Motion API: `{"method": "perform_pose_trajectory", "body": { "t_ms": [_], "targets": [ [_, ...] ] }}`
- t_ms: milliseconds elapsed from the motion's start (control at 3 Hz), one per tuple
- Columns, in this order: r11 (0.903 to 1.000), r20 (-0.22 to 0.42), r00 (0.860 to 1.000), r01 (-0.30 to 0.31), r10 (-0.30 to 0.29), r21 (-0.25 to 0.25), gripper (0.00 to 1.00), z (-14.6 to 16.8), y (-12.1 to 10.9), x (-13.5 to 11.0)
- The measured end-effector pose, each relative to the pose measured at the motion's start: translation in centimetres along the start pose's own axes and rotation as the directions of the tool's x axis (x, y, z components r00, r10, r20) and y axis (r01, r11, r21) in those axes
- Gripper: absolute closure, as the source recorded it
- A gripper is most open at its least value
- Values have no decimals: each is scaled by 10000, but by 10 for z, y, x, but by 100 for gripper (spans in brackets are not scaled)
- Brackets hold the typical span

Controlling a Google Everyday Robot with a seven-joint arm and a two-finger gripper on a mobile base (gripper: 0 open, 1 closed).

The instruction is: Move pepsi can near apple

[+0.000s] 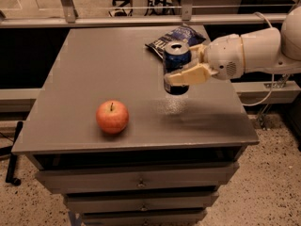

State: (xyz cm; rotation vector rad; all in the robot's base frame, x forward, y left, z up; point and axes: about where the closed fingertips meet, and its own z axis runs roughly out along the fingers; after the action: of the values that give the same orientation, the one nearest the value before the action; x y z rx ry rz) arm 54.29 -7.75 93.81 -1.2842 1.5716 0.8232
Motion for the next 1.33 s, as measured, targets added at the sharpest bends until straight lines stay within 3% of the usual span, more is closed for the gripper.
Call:
{"method": "perform_pose_trajectory", "body": {
  "t_ms": [667, 1000, 1333],
  "targets": [
    [9992, 90, 10000, -6, 10, -404, 100, 16, 9, 3],
    [9930, 336, 9994, -52, 92, -1181, 100, 48, 34, 8],
    [9872, 460, 9988, -84, 159, -1593, 100, 63, 48, 10]
  ]
}}
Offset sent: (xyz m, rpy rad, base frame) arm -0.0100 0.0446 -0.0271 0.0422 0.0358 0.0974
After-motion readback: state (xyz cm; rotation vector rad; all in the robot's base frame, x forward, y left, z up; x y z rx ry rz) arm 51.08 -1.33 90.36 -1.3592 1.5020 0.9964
